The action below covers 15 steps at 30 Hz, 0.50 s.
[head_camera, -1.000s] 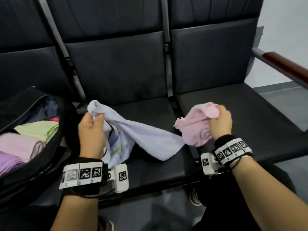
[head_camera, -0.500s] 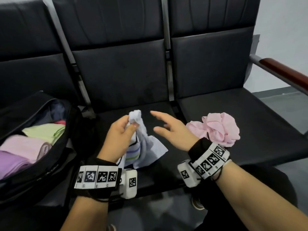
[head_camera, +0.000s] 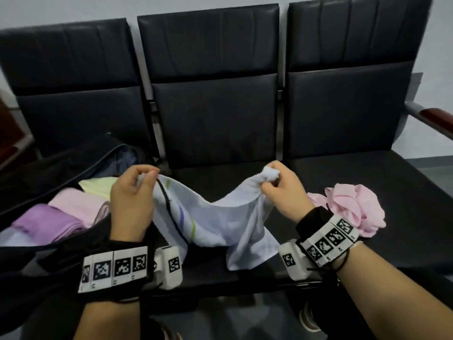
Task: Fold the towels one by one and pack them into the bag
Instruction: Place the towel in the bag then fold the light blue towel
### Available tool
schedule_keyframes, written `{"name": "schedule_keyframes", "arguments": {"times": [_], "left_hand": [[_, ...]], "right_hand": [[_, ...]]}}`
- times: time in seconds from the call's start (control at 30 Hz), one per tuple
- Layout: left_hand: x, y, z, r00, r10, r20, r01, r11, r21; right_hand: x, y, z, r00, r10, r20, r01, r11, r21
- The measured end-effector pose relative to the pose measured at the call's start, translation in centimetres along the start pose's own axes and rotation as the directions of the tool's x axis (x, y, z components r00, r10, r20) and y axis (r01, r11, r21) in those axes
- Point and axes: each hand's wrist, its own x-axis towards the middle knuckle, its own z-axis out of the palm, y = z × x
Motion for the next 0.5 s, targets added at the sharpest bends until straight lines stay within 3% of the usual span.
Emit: {"name": "schedule_keyframes", "arguments": {"times": [0.1, 0.3, 0.43, 0.5], "left_hand": [[0.8, 0.1, -1.1, 0.996, 0.024, -0.083, -0.029, 0.998, -0.057], [1.5, -0.2, -2.5, 0.984, 0.016, -0.176, -0.030, 0.997, -0.076], [2.2, -1.1, -3.1, 0.946, -0.066, -0.319, 0.031, 0.993, -0.115], [2.0, -1.3, -2.6, 0.948, -0.125, -0.292, 0.087, 0.986, -0.140]], "right_hand": [[-0.1, 0.4, -0.2, 0.998, 0.055, 0.023, -0.056, 0.997, 0.053], [-0.5, 1.7, -1.3, 0.992, 0.051, 0.113, -0.043, 0.996, -0.076], [-0.7, 2.1, -2.0, 0.974, 0.126, 0.190, -0.118, 0.992, -0.052], [-0.8, 1.8, -2.0, 0.978, 0.118, 0.173, -0.114, 0.993, -0.034]]}}
